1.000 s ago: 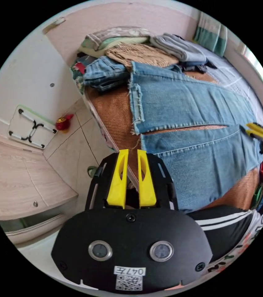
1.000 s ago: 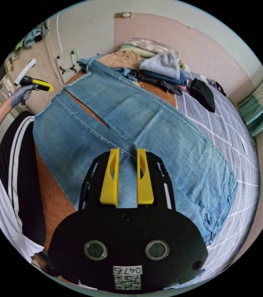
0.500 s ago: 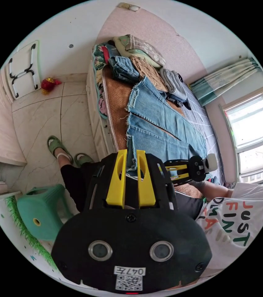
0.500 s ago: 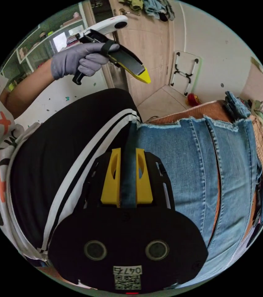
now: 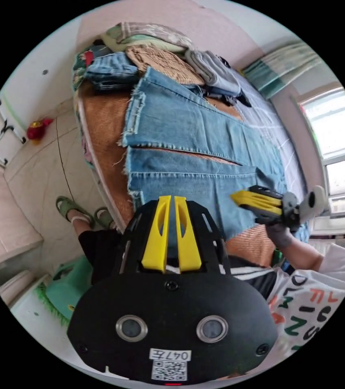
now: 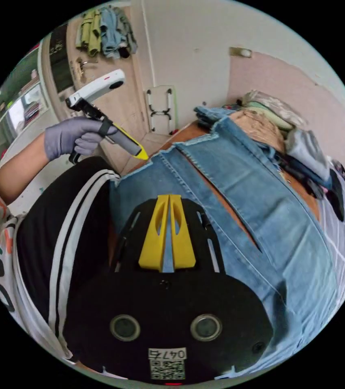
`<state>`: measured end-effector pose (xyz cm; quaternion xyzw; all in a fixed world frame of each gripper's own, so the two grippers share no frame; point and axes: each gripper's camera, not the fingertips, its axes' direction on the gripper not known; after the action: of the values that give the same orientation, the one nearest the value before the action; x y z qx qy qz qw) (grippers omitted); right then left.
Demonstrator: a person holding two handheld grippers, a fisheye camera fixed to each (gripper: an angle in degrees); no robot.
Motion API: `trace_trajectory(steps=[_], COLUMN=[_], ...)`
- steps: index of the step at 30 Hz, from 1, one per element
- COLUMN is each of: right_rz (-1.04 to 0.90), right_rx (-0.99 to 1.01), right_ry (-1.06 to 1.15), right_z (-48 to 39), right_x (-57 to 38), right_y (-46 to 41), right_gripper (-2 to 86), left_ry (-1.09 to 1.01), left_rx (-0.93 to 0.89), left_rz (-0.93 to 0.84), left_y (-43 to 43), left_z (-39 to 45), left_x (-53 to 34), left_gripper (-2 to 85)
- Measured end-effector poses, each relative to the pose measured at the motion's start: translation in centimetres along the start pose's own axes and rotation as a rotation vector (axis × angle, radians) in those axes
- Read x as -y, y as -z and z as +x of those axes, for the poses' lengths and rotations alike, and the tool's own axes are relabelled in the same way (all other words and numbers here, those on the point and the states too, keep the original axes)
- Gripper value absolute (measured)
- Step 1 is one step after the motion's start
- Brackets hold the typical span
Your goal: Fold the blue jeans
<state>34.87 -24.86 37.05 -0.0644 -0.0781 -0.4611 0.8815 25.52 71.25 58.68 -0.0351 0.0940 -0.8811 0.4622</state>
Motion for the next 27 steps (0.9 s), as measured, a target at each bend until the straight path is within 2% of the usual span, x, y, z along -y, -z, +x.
trace_trajectory(steps=[4,6,9,14,18,22,24,27], right_rz=[-0.075,-0.122,-0.149,-0.198,-0.407,-0.367,-0.264,-0.247], right_rx=[-0.264,-0.399,-0.471,-0.461,-0.512,-0.569,-0.67,-0.767], right_ry=[-0.238,-0.427,-0.6,-0.662,-0.671,-0.689,-0.769,-0.911], right_z=[5.0,8.5,11.5,13.3,14.3,12.3,10.4,8.1], right_x=[-7.7,-12.8,-17.3,-19.8,-22.4,-22.4,-23.8,-27.0], right_y=[5.2,9.2,13.3,13.9,10.0,11.4,14.0,15.8], right_gripper=[-1.1,-1.2,-1.2,-1.2,-0.9,-1.0,-1.2,-1.2], left_ry=[-0.005,0.005,0.018,0.075,0.09,0.102,0.112,0.112], left_rx=[0.098,0.14,0.121,0.032,0.019,0.008,-0.004,0.001], left_rz=[-0.04,-0.056,0.017,0.022,0.025,0.046,0.054,0.053], left_y=[-4.1,-6.3,-6.4,-6.5,-6.1,-6.0,-6.1,-6.4], left_z=[4.0,5.6,6.7,7.1,7.9,8.9,9.8,11.3], left_x=[3.2,3.4,2.2,2.5,2.6,2.3,2.6,3.2], left_gripper=[-0.9,-1.0,-1.0,-1.0,-1.0,-1.0,-1.0,-1.0])
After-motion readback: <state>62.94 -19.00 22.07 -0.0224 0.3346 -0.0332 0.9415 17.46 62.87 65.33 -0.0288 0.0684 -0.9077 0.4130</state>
